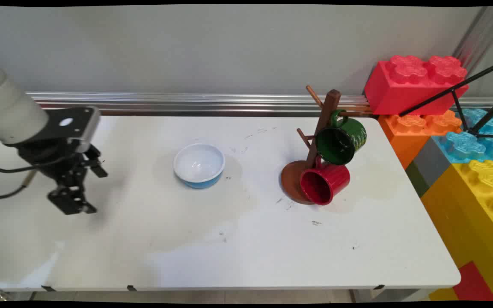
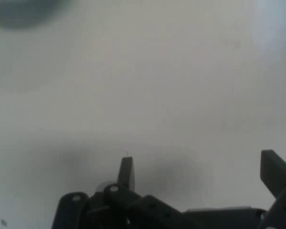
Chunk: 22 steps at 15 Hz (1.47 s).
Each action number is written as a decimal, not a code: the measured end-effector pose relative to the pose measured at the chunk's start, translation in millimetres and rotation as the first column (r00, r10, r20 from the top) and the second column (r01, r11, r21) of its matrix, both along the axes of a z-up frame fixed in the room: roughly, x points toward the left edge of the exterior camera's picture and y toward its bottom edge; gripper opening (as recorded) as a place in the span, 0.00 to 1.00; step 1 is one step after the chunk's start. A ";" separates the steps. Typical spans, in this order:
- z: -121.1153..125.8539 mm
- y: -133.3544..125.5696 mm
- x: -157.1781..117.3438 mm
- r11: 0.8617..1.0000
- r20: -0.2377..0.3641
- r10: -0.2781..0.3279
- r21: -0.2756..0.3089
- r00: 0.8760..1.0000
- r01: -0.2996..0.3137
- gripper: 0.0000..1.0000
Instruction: Pick up the green mug from the rack
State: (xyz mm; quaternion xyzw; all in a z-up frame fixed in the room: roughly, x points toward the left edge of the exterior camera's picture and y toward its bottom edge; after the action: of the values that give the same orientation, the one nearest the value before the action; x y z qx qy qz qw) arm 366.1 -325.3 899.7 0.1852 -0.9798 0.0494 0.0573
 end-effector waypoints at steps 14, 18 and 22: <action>14.3 -16.3 -223.1 0.974 -0.095 0.185 -0.114 0.978 -0.195 1.00; 14.9 -23.3 -277.2 0.964 -0.128 0.224 -0.116 0.966 -0.239 1.00; 14.5 -39.9 -313.9 0.955 -0.159 0.259 -0.108 0.953 -0.278 1.00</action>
State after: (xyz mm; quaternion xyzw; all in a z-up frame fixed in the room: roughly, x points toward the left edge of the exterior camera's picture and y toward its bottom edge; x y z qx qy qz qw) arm 52.2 -365.2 914.2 0.3159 -0.9335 0.1064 0.1319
